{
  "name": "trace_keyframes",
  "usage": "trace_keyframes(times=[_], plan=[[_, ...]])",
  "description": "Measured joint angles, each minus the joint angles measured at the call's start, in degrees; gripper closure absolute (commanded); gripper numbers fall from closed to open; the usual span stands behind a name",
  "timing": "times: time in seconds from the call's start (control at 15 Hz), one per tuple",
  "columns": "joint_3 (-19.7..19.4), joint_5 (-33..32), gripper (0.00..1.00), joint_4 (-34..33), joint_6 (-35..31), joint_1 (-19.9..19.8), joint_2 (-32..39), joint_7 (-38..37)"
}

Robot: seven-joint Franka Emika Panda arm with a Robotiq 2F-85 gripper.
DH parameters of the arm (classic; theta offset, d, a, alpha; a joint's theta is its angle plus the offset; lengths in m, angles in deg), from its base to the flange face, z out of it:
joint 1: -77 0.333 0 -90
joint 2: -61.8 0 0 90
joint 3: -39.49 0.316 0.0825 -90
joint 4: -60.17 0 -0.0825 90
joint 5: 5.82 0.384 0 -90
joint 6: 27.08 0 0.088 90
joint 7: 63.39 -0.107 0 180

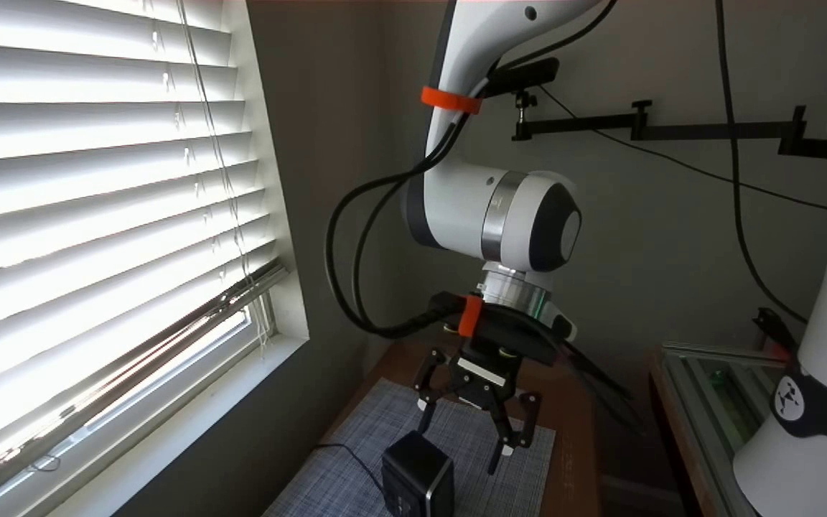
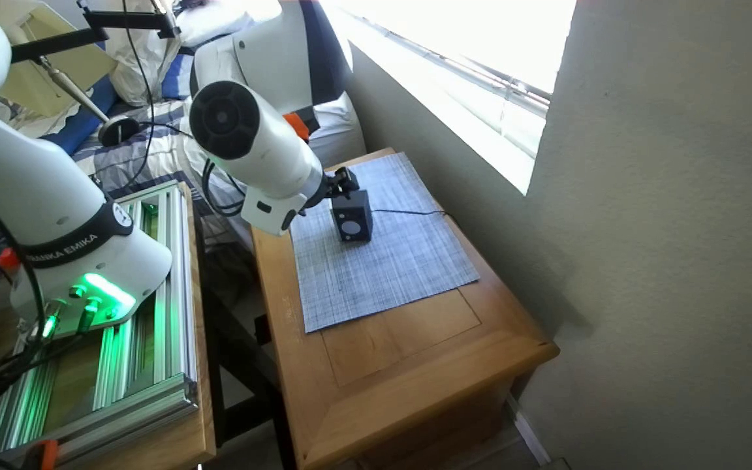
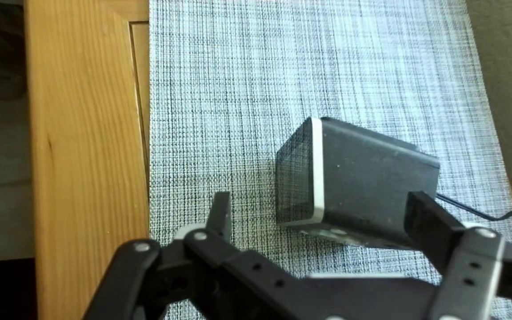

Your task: Lay the alarm clock down

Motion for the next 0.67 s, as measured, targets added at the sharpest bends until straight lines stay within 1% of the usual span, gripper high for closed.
trace_keyframes(times=[0.33,0.67], plan=[[-1.9,4.5,0.00,-1.4,3.4,0.0,2.8,4.2],[-3.5,7.2,0.00,-2.4,5.5,0.0,4.8,6.6]])
